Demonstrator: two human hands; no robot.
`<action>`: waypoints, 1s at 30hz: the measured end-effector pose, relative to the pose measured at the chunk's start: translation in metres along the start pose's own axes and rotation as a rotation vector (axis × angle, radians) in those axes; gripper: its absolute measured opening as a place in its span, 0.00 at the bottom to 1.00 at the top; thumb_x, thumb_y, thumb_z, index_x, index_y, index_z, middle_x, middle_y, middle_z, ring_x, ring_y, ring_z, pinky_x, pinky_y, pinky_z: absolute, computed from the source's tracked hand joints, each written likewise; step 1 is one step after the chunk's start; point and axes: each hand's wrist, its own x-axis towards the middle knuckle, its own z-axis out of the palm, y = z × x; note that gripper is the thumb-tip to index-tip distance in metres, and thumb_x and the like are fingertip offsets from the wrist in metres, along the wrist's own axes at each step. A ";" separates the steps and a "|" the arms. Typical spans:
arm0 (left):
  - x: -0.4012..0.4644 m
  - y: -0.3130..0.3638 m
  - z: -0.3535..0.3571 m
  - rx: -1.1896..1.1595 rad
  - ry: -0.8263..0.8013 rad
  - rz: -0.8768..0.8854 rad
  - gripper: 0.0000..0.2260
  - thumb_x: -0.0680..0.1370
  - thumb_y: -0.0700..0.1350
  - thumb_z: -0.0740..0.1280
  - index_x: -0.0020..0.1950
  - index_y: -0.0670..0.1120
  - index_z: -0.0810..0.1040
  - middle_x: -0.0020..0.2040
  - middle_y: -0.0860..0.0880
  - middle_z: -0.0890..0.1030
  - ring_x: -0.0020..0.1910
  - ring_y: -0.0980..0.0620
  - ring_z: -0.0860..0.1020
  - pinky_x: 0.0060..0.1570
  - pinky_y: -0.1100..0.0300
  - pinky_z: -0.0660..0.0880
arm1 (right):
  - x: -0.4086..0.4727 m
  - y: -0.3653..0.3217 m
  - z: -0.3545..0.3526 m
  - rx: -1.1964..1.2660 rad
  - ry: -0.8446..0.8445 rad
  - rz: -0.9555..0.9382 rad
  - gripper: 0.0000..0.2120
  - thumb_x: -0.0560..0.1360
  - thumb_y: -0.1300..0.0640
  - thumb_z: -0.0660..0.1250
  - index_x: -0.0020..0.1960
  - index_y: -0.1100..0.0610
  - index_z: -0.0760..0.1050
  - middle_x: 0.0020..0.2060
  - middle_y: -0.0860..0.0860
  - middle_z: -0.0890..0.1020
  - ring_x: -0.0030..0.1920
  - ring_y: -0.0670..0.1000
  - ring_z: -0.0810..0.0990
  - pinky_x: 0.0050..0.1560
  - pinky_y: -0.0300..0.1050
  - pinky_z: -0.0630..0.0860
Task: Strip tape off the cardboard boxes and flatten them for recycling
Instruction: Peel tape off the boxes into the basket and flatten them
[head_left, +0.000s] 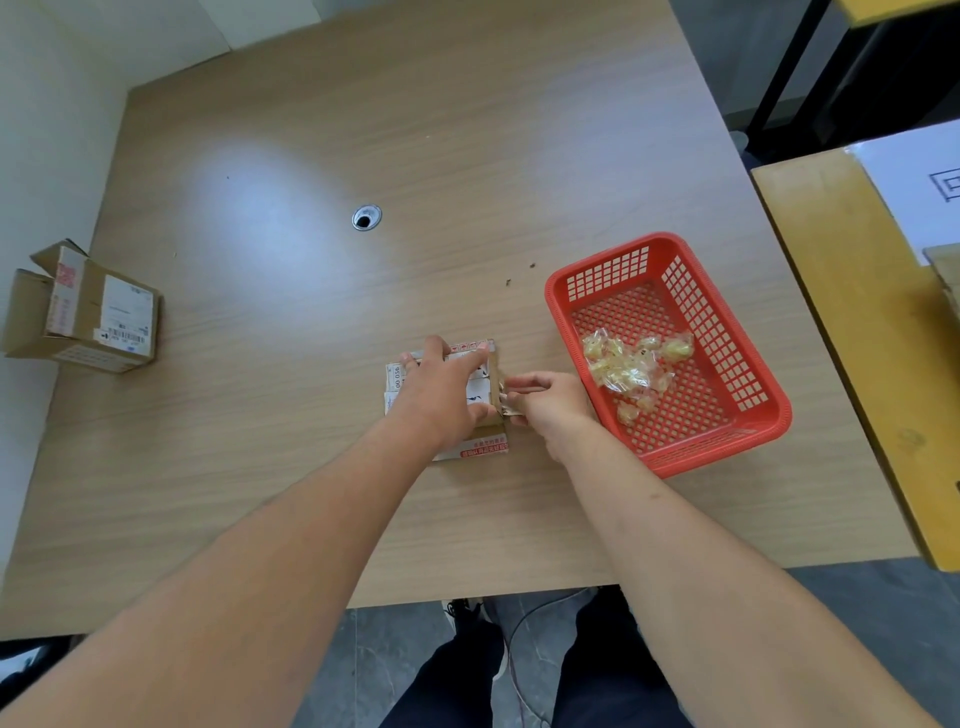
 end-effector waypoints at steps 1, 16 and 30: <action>0.000 0.000 -0.001 -0.002 0.004 0.003 0.32 0.77 0.53 0.74 0.78 0.61 0.65 0.68 0.46 0.63 0.72 0.30 0.62 0.74 0.38 0.63 | 0.002 -0.001 0.002 0.002 0.018 0.011 0.08 0.74 0.69 0.75 0.49 0.58 0.83 0.43 0.53 0.85 0.41 0.51 0.84 0.36 0.41 0.80; -0.010 -0.037 0.008 0.045 0.053 -0.097 0.31 0.80 0.53 0.69 0.80 0.61 0.59 0.74 0.46 0.59 0.75 0.27 0.56 0.66 0.39 0.71 | -0.003 0.016 -0.012 -0.864 0.150 -0.299 0.14 0.73 0.68 0.66 0.42 0.52 0.86 0.51 0.55 0.83 0.50 0.59 0.83 0.51 0.46 0.78; -0.023 -0.014 0.010 0.024 0.050 -0.105 0.30 0.81 0.54 0.68 0.80 0.62 0.58 0.76 0.47 0.58 0.78 0.30 0.52 0.60 0.39 0.74 | -0.025 -0.009 0.004 -0.537 0.158 -0.385 0.15 0.78 0.64 0.70 0.63 0.55 0.83 0.58 0.51 0.84 0.59 0.49 0.82 0.60 0.37 0.73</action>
